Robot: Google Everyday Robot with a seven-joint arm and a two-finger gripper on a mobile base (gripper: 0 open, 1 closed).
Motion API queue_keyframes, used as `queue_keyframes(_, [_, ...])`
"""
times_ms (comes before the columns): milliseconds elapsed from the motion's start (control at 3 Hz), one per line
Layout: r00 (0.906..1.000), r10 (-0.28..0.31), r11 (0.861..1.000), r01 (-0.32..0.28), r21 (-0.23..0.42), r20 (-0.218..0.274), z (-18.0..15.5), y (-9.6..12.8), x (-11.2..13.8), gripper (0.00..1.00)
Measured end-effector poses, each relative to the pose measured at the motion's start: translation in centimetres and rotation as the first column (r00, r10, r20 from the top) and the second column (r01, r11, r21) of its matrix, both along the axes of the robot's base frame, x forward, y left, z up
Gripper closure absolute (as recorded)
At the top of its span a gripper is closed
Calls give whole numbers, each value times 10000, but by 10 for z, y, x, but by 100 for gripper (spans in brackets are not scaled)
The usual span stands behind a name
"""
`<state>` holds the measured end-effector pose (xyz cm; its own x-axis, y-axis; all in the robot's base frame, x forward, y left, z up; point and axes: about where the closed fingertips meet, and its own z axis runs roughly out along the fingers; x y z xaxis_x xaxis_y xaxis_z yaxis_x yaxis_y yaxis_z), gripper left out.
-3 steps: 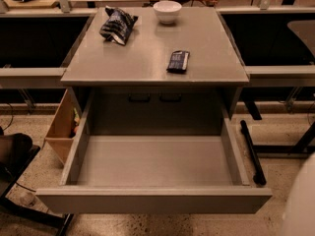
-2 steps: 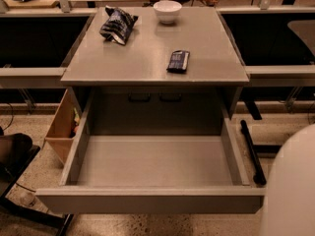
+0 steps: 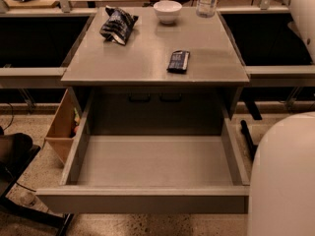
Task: Pick blue plastic bottle from top drawer and place on counter
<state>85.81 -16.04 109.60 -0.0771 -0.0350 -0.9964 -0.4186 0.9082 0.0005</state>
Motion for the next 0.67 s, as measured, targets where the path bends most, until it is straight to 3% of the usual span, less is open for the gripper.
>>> queue_keyframes(667, [9991, -207, 9998, 209, 55, -380, -70, 6, 44, 100])
